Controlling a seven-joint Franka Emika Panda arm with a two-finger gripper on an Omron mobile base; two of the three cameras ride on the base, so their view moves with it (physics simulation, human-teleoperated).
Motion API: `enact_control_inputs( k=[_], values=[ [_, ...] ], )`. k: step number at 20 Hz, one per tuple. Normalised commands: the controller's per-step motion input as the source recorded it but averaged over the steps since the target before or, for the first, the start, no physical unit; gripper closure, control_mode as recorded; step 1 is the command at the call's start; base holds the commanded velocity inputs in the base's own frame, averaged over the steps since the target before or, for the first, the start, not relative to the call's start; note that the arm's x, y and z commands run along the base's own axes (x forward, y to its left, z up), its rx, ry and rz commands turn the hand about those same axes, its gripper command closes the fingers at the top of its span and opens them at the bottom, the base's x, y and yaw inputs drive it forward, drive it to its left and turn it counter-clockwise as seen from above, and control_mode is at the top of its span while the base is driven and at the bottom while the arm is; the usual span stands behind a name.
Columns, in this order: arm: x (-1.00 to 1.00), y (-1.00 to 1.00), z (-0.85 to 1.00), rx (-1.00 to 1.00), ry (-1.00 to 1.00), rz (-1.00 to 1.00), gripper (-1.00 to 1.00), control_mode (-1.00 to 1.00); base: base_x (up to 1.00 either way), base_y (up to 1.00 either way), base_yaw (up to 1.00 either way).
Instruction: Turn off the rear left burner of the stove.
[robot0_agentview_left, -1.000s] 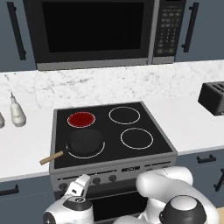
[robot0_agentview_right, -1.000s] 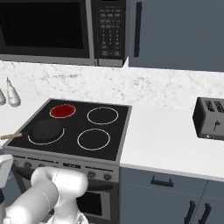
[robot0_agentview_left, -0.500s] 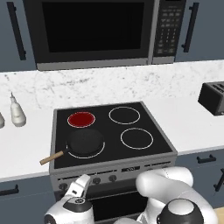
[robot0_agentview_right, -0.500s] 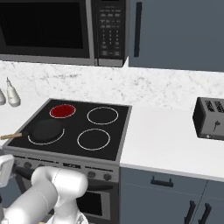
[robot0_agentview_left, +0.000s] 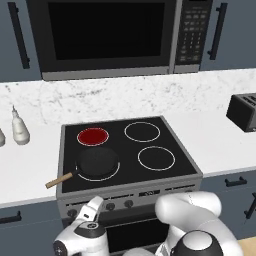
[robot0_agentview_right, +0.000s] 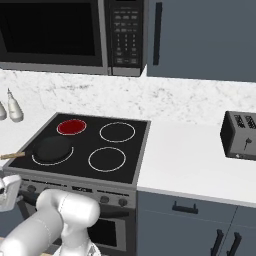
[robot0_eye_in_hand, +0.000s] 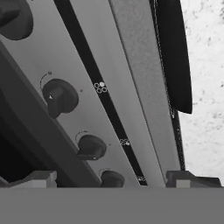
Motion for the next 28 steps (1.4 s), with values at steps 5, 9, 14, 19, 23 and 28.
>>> enact_control_inputs(
  k=[5,9,14,19,23,28],
  values=[
    [0.17,0.08,-0.30,0.00,0.00,0.01,-1.00,-1.00,0.00,0.00,0.00],
    [0.22,0.14,-0.27,0.00,0.00,0.00,-1.00,-1.00,0.00,0.00,0.00],
    [0.27,0.20,-0.13,0.00,0.00,0.00,-1.00,-1.00,0.00,0.00,0.00],
    [0.15,0.27,-0.16,0.00,0.00,0.00,-1.00,-1.00,0.00,0.00,0.00],
    [0.05,0.05,-0.19,0.00,0.00,0.01,-1.00,-1.00,0.00,0.00,0.00],
    [0.01,0.00,-0.20,0.00,-0.01,0.01,-1.00,-1.00,0.00,0.00,0.00]
  ],
)
